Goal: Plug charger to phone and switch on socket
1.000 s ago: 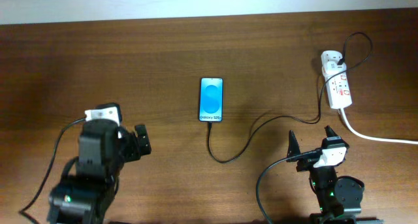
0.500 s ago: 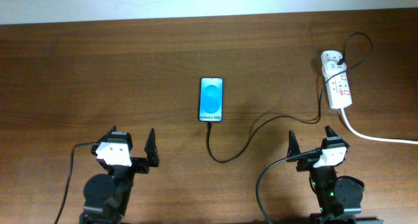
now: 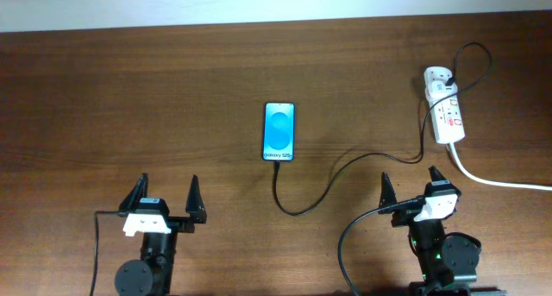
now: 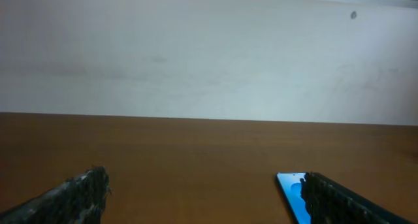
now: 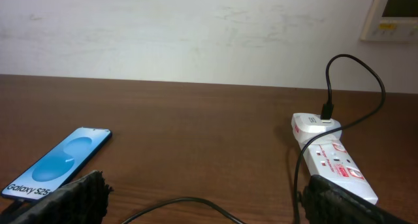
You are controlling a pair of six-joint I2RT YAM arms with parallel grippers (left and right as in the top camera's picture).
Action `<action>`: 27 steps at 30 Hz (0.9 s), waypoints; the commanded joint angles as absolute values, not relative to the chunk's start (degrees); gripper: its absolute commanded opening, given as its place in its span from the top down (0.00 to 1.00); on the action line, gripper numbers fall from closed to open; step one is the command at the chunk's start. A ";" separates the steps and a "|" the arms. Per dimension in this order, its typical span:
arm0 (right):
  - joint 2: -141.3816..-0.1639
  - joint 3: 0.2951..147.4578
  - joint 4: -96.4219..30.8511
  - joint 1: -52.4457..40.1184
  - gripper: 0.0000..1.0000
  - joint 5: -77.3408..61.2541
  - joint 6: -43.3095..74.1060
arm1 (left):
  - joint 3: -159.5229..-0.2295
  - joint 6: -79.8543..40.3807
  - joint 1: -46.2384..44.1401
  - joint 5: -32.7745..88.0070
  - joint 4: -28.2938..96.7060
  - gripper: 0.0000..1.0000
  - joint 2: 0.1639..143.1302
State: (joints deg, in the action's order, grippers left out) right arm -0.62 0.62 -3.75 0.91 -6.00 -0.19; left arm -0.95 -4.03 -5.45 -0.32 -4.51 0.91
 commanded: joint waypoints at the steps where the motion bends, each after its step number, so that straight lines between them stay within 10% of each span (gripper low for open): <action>1: -0.21 0.32 -4.12 0.38 0.02 -5.74 0.03 | -0.51 -3.16 -2.83 0.36 -2.63 0.01 0.27; 27: -0.21 0.32 -4.12 0.38 0.02 -5.74 0.03 | -0.47 -0.34 -0.58 -0.21 4.82 0.01 0.27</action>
State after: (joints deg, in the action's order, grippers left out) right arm -0.62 0.62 -3.77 0.91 -6.00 -0.16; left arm -0.78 -1.26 -0.82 -0.19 4.58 0.69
